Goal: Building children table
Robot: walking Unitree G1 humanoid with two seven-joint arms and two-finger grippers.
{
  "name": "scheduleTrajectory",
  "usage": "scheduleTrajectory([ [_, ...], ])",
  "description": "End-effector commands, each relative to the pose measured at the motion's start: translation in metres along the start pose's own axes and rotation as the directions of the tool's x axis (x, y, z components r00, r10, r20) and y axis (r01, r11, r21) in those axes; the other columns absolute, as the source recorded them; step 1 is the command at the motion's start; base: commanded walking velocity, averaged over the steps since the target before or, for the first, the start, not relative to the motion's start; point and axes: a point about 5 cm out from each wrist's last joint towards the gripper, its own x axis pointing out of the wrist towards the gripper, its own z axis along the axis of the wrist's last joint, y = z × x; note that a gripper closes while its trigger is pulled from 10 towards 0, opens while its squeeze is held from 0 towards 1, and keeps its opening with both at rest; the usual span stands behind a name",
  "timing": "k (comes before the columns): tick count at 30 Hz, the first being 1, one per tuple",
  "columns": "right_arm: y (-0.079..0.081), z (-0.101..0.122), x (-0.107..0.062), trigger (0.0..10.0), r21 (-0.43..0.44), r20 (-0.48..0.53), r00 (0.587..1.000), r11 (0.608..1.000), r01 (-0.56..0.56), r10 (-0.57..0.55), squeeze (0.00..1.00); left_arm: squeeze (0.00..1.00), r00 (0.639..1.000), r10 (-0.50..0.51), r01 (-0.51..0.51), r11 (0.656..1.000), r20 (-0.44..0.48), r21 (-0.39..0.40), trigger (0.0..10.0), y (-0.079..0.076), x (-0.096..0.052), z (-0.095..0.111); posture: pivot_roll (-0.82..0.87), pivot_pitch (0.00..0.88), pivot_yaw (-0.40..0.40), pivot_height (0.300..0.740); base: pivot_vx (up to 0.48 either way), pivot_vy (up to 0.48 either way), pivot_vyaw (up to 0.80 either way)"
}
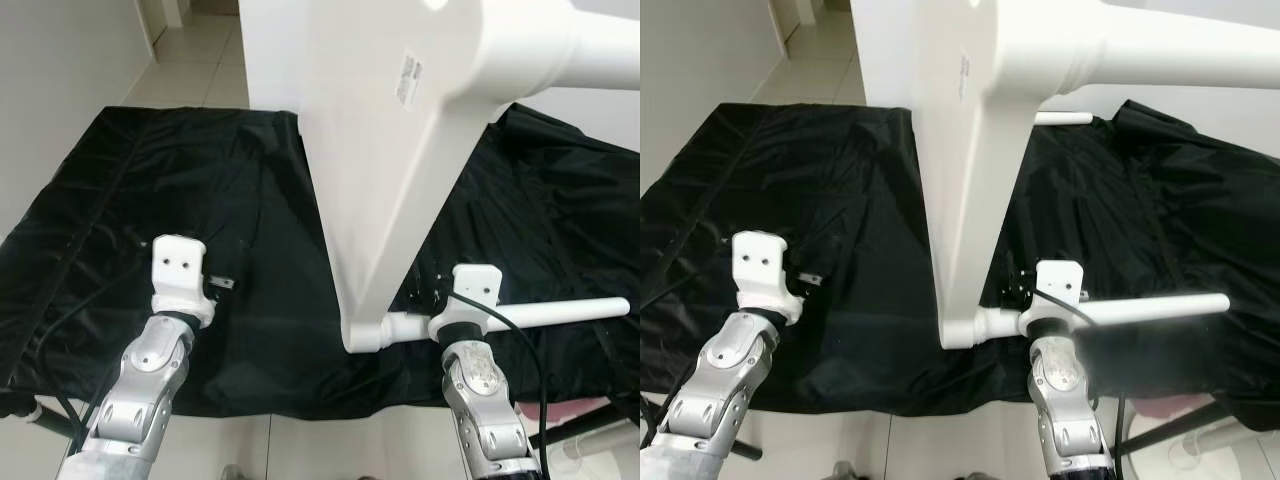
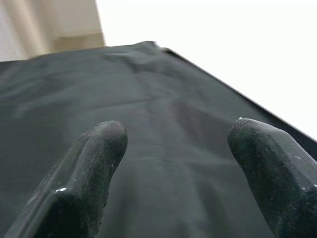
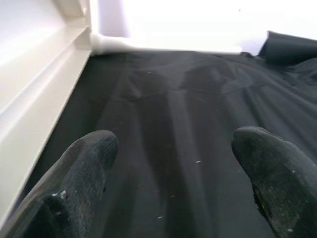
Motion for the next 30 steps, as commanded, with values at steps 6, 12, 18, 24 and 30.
scheduleTrajectory([
  [6, -0.005, -0.002, -0.015, 10.0, -0.009, -0.038, 0.995, 0.996, -0.093, 0.093, 0.0, 0.0, 0.966, -0.26, 0.26, 0.966, 0.0, 0.006, 10.0, -0.018, -0.015, 0.008, -0.02, 0.107, -0.004, 0.74, 0.0, 0.0, 0.0],
  [12, -0.007, -0.002, -0.022, 10.0, -0.006, -0.058, 0.989, 0.99, -0.14, 0.139, 0.0, 0.0, 0.933, -0.359, 0.359, 0.933, -0.001, 0.011, 10.0, -0.026, -0.02, 0.012, -0.02, 0.103, 0.001, 0.74, 0.0, 0.0, 0.0],
  [18, -0.002, 0.002, -0.027, 10.0, 0.026, -0.068, 0.97, 0.972, -0.233, 0.234, 0.0, 0.0, 0.892, -0.451, 0.451, 0.892, -0.004, 0.03, 10.0, -0.035, -0.026, 0.016, -0.02, 0.098, -0.003, 0.74, 0.0, 0.0, 0.0],
  [24, -0.001, 0.006, -0.024, 10.0, 0.038, -0.061, 0.956, 0.958, -0.286, 0.288, 0.0, 0.0, 0.885, -0.465, 0.465, 0.885, -0.014, 0.026, 10.0, -0.035, -0.027, 0.016, -0.01, 0.097, -0.005, 0.74, 0.0, 0.0, 0.0],
  [30, 0.0, 0.011, -0.015, 10.0, 0.056, -0.057, 0.927, 0.928, -0.367, 0.37, 0.0, 0.0, 0.886, -0.463, 0.463, 0.886, -0.016, 0.031, 10.0, -0.036, -0.027, 0.017, 0.0, 0.104, -0.01, 0.74, 0.0, 0.0, 0.0],
])
